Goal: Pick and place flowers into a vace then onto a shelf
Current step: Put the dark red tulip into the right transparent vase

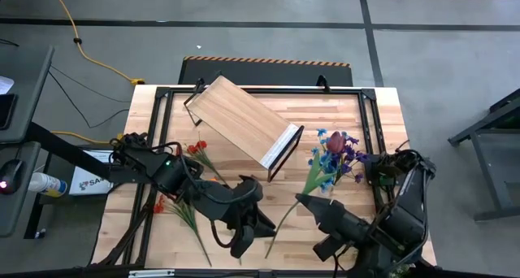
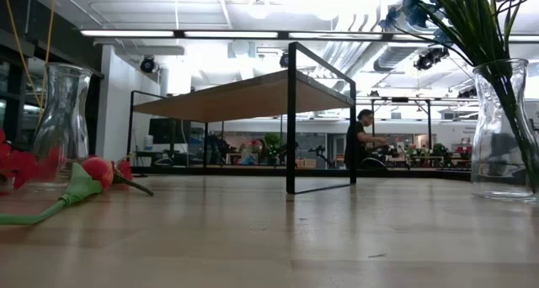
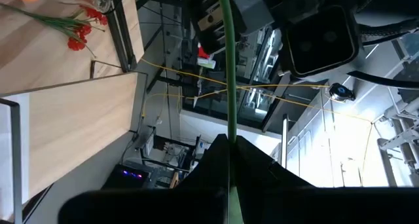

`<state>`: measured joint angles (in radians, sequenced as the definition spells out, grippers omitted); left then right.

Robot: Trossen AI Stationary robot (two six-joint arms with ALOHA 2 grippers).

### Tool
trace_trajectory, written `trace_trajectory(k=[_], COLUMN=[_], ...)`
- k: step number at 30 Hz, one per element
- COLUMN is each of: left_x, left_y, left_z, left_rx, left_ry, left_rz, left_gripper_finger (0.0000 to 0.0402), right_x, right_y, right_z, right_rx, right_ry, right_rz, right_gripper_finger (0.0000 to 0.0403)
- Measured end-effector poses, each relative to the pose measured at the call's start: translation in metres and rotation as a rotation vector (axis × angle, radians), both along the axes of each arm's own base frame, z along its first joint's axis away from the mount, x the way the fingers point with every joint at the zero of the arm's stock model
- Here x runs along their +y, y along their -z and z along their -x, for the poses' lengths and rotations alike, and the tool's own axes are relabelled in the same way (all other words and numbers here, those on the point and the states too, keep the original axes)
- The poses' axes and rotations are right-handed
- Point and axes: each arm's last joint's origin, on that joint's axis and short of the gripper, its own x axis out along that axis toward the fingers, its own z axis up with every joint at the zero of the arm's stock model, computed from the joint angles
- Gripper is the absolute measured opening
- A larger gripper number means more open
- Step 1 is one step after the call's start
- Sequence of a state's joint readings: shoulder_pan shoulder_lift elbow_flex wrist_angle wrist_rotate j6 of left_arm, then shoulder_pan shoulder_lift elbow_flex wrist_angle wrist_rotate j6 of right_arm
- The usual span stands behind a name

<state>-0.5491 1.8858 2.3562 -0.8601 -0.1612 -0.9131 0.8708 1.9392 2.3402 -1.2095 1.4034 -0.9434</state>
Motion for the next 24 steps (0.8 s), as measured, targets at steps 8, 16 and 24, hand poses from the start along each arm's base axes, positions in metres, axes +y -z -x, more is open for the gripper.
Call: trace_trajectory(k=[8,16,24], left_x=[0.006,0.015,0.016], left_y=[0.000,0.000,0.000], left_z=[-0.003,-0.008,-0.009], left_rx=[0.001,0.004,0.003], left_ry=[-0.031,-0.046,-0.050], left_rz=[-0.002,0.002,-0.001], left_gripper_finger=[0.0124,0.0124,0.0124], right_x=[0.003,0.001,-0.002], right_y=[-0.004,-0.004,-0.002], right_z=[-0.003,-0.005,-0.010], right_rx=[-0.004,-0.015,-0.007], right_ry=[-0.010,-0.003,0.001], right_rz=[0.011,-0.011,-0.021], right_gripper_finger=[0.0000,0.0000,0.0000])
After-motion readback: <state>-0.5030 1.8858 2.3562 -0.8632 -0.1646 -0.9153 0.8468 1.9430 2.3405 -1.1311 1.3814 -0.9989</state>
